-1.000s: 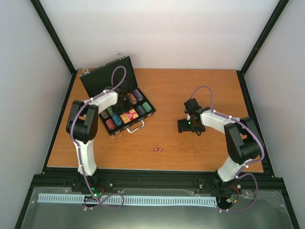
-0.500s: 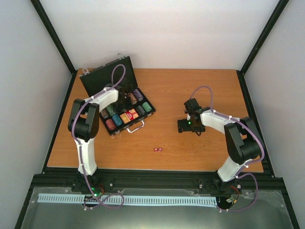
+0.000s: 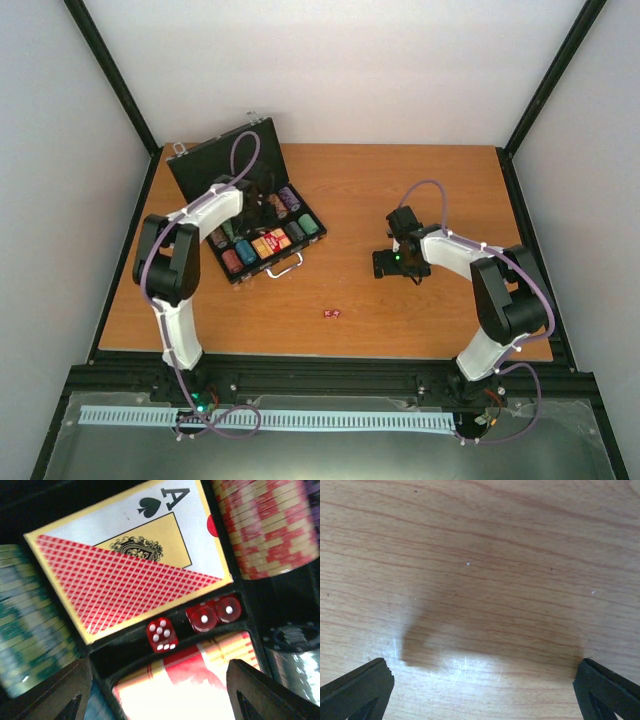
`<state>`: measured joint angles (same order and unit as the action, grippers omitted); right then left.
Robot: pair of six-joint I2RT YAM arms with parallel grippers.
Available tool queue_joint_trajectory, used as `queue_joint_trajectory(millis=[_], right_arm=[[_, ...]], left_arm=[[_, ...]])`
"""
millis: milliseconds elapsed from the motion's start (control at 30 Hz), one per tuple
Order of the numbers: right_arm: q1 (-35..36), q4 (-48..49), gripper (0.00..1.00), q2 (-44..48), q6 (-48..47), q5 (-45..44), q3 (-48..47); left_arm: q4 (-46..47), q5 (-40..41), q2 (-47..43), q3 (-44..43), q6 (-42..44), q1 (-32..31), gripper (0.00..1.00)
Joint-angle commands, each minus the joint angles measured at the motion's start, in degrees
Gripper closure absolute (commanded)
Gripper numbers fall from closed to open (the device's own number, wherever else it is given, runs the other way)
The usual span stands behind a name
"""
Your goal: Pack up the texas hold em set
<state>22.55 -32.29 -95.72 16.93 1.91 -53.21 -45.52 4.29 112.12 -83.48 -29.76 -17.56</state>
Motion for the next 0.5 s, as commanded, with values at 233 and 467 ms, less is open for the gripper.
queue_joint_trajectory(millis=[233,467], right_arm=[[0.04,-0.06,0.0,-1.76,0.12,0.45,0.84],[0.0,-0.24,0.0,-2.38,-0.07,0.2,-0.23]], left_arm=[[-1.06,-13.37,-19.07,9.44,10.58,-11.89,0.24],[3.23,-19.97,-21.03,18.95,18.0,-27.5,0.25]])
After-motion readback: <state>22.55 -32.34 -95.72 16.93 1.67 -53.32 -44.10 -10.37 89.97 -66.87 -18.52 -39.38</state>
